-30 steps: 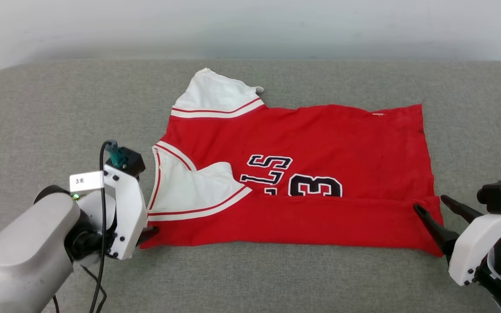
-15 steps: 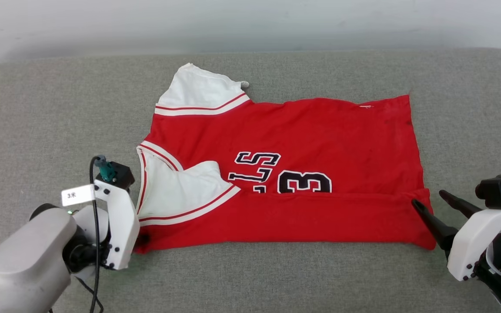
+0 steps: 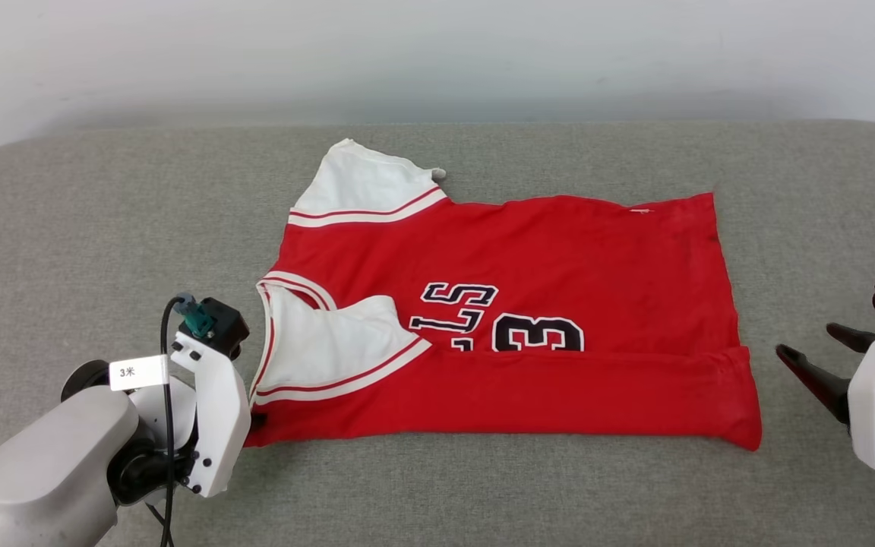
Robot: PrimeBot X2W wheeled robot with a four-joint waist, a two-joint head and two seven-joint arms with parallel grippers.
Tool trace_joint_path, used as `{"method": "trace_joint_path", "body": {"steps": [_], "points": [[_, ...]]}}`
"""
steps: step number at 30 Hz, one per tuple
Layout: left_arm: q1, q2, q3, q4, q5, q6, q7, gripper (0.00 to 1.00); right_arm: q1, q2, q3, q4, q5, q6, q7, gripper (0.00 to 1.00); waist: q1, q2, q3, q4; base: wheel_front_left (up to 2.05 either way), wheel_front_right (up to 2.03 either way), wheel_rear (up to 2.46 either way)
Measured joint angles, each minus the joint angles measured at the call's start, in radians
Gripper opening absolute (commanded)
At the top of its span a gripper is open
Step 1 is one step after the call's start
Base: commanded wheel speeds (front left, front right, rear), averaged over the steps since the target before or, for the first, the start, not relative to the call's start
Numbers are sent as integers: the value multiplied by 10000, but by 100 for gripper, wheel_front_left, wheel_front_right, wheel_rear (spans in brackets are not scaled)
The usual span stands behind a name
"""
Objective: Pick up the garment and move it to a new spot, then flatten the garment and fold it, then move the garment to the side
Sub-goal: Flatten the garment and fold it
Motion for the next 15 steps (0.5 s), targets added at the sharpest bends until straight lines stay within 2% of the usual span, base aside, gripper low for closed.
{"method": "trace_joint_path", "body": {"steps": [4,7,10,15], "points": [[1,94,-31,-318,4,0,-86,0,-121,-433,113,-236,364,0,1595,100,0,0,-7,132,0,0,0],[-7,98,-35,-458,86,0,-167,0,-176,-522,199,-290,650,0,2648,100,0,0,73,205,0,0,0],[-71,84,-36,-531,174,4,-194,0,-266,-347,247,-217,828,0,3273,100,0,0,190,282,0,0,0],[-218,61,-48,-635,293,52,-244,0,-469,138,328,224,761,0,3678,100,0,0,454,411,0,0,0]]}}
